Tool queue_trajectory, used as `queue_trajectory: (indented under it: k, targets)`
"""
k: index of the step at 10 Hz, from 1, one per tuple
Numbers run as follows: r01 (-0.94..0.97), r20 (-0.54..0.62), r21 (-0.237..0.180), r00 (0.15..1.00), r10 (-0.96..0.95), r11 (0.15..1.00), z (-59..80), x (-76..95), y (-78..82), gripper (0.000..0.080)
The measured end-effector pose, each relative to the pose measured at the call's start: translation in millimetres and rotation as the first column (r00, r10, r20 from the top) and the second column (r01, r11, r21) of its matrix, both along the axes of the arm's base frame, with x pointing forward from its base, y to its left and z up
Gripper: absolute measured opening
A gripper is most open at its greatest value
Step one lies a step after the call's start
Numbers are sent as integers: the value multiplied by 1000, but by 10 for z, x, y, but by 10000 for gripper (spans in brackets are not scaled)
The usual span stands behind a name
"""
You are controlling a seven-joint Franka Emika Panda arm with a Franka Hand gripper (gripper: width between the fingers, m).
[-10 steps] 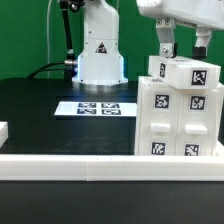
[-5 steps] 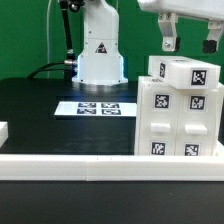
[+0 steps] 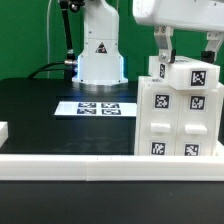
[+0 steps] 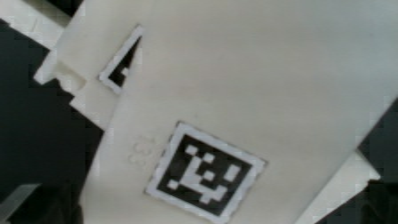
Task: Assemble cabinet
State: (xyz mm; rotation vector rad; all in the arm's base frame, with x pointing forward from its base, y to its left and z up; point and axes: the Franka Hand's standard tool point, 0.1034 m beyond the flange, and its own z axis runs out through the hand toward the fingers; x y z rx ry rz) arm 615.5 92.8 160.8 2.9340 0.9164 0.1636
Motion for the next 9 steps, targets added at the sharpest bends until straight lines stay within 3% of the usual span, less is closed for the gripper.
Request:
queue_trajectory:
  k: [3,6,9]
  targets:
    - [0,1,0,1000,0,1000,2,4,-8,797]
    - [5,8,-3,1000,-5,1000,58,44,-161,797]
    - [10,23,-1,1000,-10,1000,-38,21,-182,797]
